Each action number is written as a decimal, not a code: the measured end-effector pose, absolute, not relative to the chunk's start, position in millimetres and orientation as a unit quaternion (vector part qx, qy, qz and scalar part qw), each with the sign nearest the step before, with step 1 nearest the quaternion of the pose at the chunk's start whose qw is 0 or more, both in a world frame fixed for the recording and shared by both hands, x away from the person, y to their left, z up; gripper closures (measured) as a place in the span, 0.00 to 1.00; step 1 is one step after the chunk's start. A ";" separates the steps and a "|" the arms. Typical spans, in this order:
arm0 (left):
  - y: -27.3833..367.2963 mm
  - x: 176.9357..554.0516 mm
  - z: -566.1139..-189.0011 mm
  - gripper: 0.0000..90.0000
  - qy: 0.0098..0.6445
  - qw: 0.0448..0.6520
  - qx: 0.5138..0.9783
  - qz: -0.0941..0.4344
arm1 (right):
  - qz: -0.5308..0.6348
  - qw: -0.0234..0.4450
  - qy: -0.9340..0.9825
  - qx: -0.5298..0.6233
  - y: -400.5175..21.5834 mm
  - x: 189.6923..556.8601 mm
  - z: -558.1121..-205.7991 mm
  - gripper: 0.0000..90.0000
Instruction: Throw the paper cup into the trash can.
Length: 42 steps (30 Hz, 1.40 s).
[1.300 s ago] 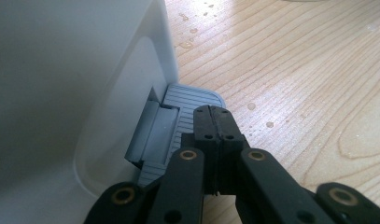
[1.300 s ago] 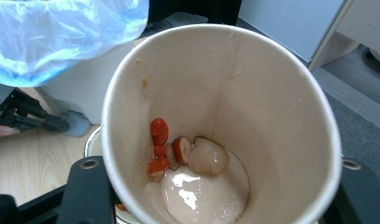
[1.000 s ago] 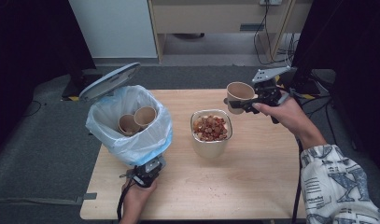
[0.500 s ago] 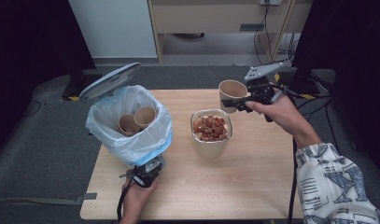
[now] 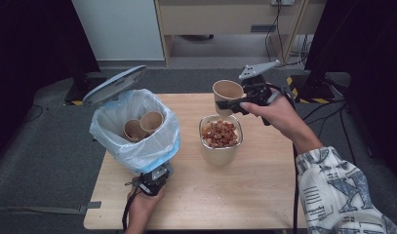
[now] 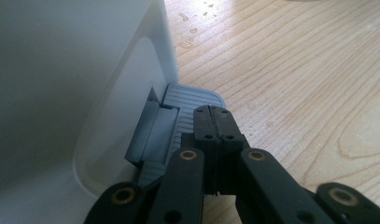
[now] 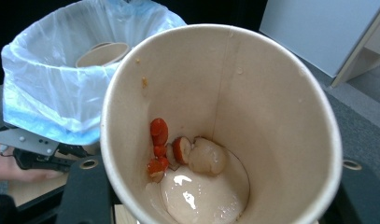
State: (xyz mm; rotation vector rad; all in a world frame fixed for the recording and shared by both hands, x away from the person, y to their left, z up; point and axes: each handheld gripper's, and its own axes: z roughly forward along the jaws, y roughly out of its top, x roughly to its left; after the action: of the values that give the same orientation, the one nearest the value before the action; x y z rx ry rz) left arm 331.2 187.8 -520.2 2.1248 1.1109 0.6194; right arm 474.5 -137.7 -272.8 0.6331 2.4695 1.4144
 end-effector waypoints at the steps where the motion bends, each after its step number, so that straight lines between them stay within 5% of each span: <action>1: 187.8 331.3 -520.1 0.99 0.424 0.326 0.811 0.237 | 0.481 0.112 0.843 0.215 -135.0 474.3 -272.1 0.41; 42: 188.5 332.0 -519.8 0.99 0.419 0.326 0.814 0.236 | 0.487 0.075 0.850 0.184 -26.8 473.6 -262.0 0.41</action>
State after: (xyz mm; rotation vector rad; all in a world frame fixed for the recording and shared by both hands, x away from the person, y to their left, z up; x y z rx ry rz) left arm 332.0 188.5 -519.8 2.1338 1.0978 0.6188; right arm 473.6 -26.8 -262.0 0.5515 2.5504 1.4615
